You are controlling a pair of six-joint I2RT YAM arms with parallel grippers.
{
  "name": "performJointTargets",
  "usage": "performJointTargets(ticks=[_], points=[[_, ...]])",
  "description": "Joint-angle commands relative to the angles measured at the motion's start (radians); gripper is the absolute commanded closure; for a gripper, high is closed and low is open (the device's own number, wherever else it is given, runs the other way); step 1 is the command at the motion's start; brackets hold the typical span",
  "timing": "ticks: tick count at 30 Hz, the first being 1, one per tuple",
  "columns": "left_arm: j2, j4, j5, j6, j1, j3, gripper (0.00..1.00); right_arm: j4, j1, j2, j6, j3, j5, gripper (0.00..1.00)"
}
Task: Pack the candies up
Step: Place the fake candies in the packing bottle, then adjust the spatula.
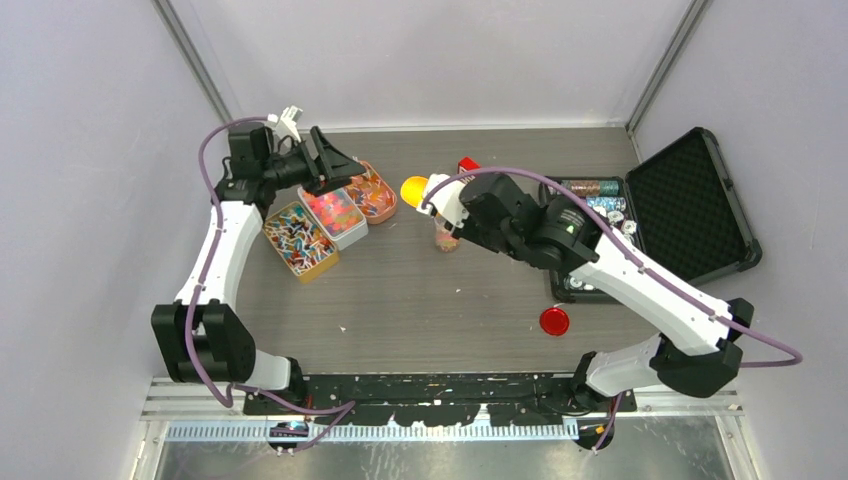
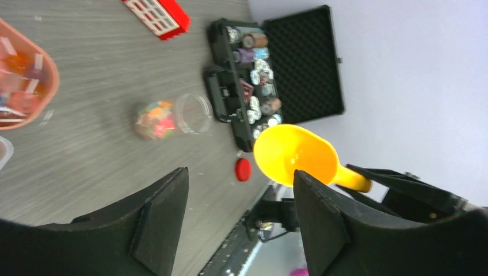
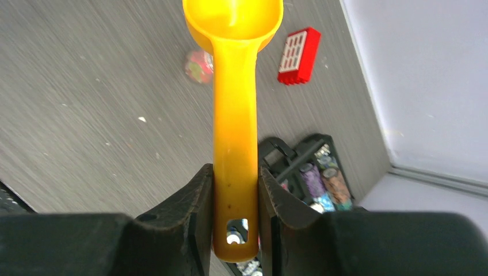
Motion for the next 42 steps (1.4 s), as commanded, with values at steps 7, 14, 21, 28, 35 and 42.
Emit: performJointTargets(ticks=[7,14,21,28,35,42], points=[[0.009,0.222,0.187,-0.186,-0.084,-0.064,0.35,0.241,-0.044,-0.048,0.053,-0.072,-0.243,1.0],[0.02,0.19,0.199,-0.171,-0.093,-0.091,0.4,0.313,-0.077,-0.062,0.073,-0.114,-0.313,1.0],[-0.017,0.165,0.188,-0.19,-0.093,-0.125,0.64,0.463,-0.164,-0.165,0.089,-0.251,-0.522,1.0],[-0.062,0.498,0.216,-0.491,-0.093,-0.282,0.95,0.667,-0.257,-0.267,0.137,-0.396,-0.708,0.99],[-0.095,0.777,0.207,-0.735,-0.093,-0.39,1.0,0.847,-0.324,-0.288,0.242,-0.479,-0.852,0.86],[-0.123,0.783,0.179,-0.752,-0.094,-0.433,1.0,1.063,-0.357,-0.284,0.393,-0.544,-0.958,0.87]])
